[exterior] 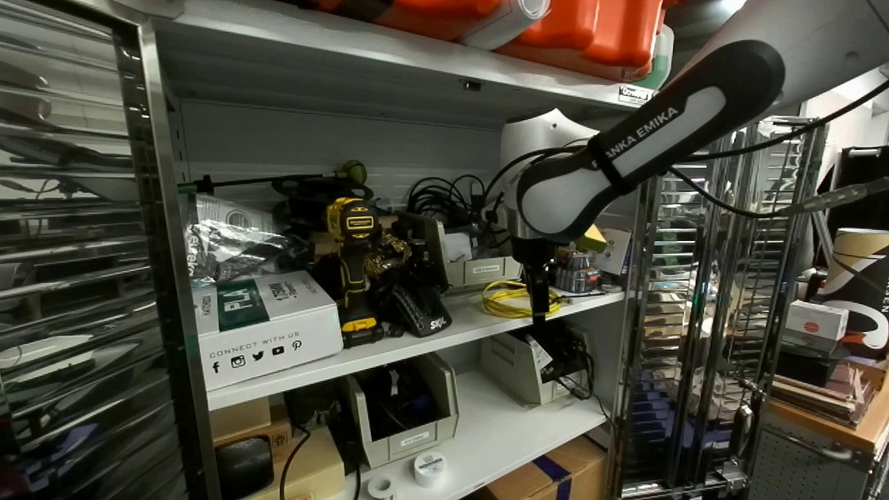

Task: Put the yellow cable in the gray box

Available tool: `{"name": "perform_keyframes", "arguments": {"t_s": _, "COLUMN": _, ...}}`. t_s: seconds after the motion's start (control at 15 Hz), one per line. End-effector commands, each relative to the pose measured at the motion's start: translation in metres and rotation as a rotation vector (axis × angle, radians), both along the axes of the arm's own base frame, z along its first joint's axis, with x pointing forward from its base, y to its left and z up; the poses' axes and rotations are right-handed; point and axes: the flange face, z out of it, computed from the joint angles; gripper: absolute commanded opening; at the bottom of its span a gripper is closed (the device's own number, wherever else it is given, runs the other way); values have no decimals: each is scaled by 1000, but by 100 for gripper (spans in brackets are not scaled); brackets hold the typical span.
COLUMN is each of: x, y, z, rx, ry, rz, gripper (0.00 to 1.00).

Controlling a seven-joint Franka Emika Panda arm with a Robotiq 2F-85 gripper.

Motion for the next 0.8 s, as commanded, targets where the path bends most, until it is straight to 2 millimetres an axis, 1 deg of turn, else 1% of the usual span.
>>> {"name": "perform_keyframes", "arguments": {"t_s": 0.0, "x": 30, "y": -2, "z": -3, "rx": -14, "ry": 29, "rz": -1, "gripper": 100}}
{"name": "perform_keyframes", "arguments": {"t_s": 0.13, "x": 38, "y": -3, "z": -8, "rx": -17, "ry": 58, "rz": -8, "gripper": 100}}
{"name": "perform_keyframes", "arguments": {"t_s": 0.2, "x": 40, "y": -2, "z": -10, "rx": -18, "ry": 76, "rz": -8, "gripper": 90}}
{"name": "perform_keyframes", "arguments": {"t_s": 0.27, "x": 39, "y": -2, "z": -10, "rx": -20, "ry": 101, "rz": -10, "gripper": 73}}
{"name": "perform_keyframes", "arguments": {"t_s": 0.33, "x": 39, "y": -2, "z": -10, "rx": -25, "ry": 122, "rz": -10, "gripper": 66}}
{"name": "perform_keyframes", "arguments": {"t_s": 0.47, "x": 31, "y": 1, "z": -8, "rx": -36, "ry": 161, "rz": 6, "gripper": 49}}
{"name": "perform_keyframes", "arguments": {"t_s": 0.73, "x": 15, "y": 5, "z": -8, "rx": -83, "ry": 191, "rz": 42, "gripper": 18}}
